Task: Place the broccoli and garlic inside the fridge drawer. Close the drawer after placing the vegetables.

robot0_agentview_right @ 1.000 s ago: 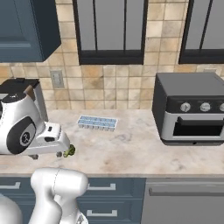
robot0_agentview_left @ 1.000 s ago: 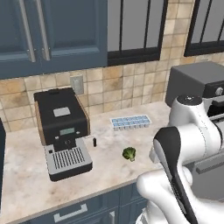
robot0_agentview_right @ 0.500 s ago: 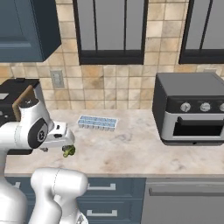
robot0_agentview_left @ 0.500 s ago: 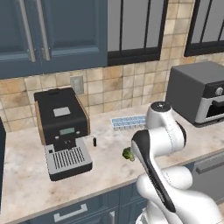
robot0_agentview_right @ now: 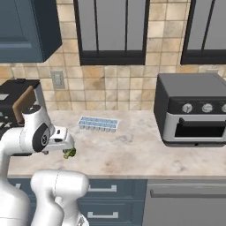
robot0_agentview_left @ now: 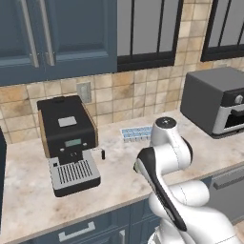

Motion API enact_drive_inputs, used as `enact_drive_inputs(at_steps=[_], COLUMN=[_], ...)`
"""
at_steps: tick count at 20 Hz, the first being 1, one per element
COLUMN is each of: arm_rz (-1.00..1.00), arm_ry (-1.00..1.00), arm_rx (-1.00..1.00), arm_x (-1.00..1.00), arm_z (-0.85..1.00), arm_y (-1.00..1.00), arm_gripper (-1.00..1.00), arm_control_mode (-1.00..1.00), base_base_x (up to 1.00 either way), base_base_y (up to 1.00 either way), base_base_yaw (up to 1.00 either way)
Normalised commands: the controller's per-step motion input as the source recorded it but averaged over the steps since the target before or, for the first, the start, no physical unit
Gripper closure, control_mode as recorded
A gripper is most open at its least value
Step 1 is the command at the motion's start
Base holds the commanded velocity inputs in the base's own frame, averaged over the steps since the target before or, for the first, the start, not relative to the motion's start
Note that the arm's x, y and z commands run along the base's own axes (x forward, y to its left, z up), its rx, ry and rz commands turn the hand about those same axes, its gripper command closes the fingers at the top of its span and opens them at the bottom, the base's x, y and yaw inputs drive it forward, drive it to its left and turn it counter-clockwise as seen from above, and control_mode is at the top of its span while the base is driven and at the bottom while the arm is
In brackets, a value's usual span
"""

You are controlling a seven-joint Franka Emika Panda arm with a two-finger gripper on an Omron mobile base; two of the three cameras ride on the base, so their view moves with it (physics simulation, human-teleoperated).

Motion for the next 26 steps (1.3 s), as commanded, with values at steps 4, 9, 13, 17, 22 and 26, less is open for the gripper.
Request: enact_drive_inputs(at_steps=[4, 9, 13, 17, 22, 26], arm_rz=[-0.01, 0.00, -0.01, -0.01, -0.03, -0.04], arm_ry=[0.02, 0.00, 0.00, 0.02, 0.07, 0.06], arm_rx=[0.07, 0.03, 0.01, 0.00, 0.00, 0.00], arm_x=[0.00, 0.13, 0.43, 0.49, 0.44, 0.11], arm_z=[-0.43, -0.37, -0.23, -0.23, -0.24, -0.42], arm_y=[-0.01, 0.00, 0.01, 0.04, 0.21, 0.07], arm_gripper=[-1.00, -1.00, -1.00, -1.00, -1.00, -1.00], arm_control_mode=[-1.00, -1.00, -1.00, -1.00, -1.00, -1.00], base_base_x=[0.00, 0.00, 0.00, 0.00, 0.00, 0.00], base_base_y=[0.00, 0.00, 0.00, 0.00, 0.00, 0.00], base_base_yaw=[0.00, 0.00, 0.00, 0.00, 0.00, 0.00])
